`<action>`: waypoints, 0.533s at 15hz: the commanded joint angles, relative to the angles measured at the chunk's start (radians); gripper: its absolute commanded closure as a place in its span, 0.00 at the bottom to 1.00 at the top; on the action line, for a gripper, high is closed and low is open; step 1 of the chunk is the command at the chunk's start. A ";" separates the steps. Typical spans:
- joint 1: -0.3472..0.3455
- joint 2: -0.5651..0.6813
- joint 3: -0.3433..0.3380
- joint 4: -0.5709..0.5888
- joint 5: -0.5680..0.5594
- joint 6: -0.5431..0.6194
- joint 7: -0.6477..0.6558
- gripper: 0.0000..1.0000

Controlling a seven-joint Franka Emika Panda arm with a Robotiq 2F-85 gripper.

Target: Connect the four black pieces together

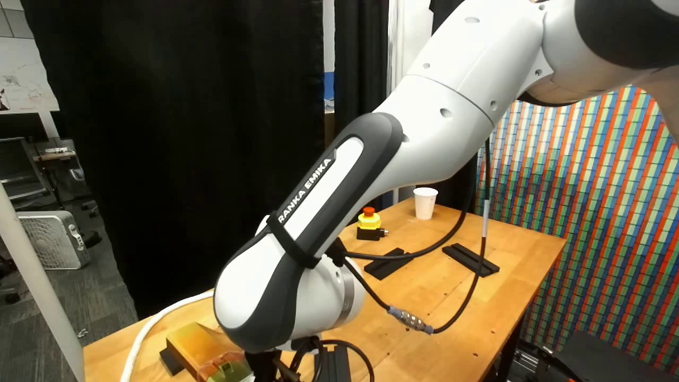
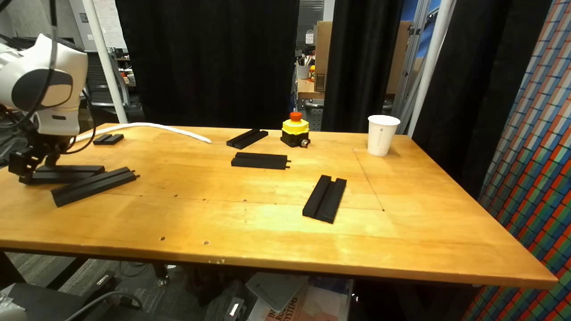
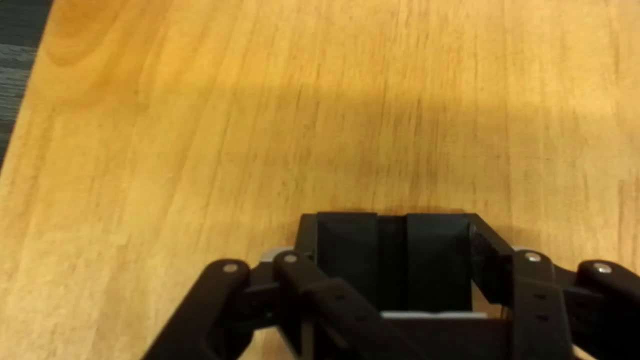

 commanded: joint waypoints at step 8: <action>0.050 -0.029 -0.112 -0.018 0.047 -0.224 -0.100 0.54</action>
